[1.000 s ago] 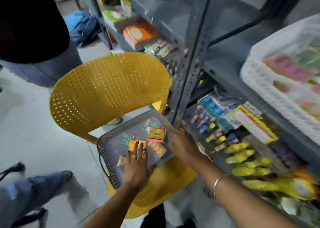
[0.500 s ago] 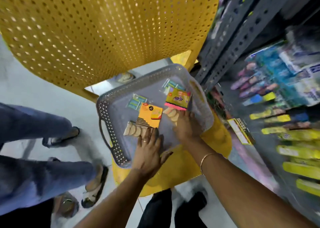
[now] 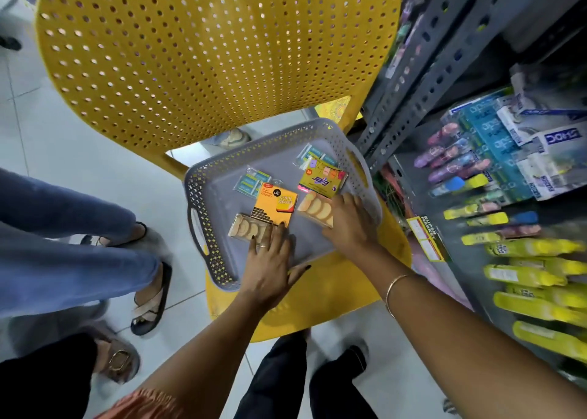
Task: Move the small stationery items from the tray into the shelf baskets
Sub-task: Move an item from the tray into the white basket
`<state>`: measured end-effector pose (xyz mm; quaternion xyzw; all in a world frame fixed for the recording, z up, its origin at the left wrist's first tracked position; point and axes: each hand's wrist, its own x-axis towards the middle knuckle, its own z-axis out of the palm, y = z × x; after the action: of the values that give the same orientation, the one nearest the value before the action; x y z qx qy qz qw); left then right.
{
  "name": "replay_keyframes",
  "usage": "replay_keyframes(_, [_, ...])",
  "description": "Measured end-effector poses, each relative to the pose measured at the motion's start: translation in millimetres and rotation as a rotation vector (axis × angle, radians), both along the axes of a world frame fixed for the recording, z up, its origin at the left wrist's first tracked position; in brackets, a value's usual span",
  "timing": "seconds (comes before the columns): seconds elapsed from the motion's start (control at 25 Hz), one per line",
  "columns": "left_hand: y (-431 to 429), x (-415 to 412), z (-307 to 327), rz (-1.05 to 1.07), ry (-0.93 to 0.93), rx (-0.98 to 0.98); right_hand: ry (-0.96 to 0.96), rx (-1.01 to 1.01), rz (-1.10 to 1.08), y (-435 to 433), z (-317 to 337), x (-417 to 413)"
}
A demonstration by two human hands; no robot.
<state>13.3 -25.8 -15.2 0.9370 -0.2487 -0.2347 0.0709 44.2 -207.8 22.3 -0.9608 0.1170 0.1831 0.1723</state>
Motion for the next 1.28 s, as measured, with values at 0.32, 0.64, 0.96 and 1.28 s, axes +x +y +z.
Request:
replay_keyframes(0.32, [-12, 39, 104, -0.048, -0.162, -0.04, -0.215, 0.043, -0.082, -23, 141, 25])
replay_keyframes(0.64, [-61, 101, 270, -0.231, -0.48, -0.25, -0.486, 0.025, -0.107, -63, 362, 34])
replay_keyframes(0.96, [-216, 70, 383, -0.531, -0.629, -0.436, -0.528, -0.094, -0.43, -185, 472, -50])
replay_keyframes(1.28, [-275, 45, 386, -0.792, -0.562, -0.514, -0.26, -0.102, -0.516, -223, 418, -150])
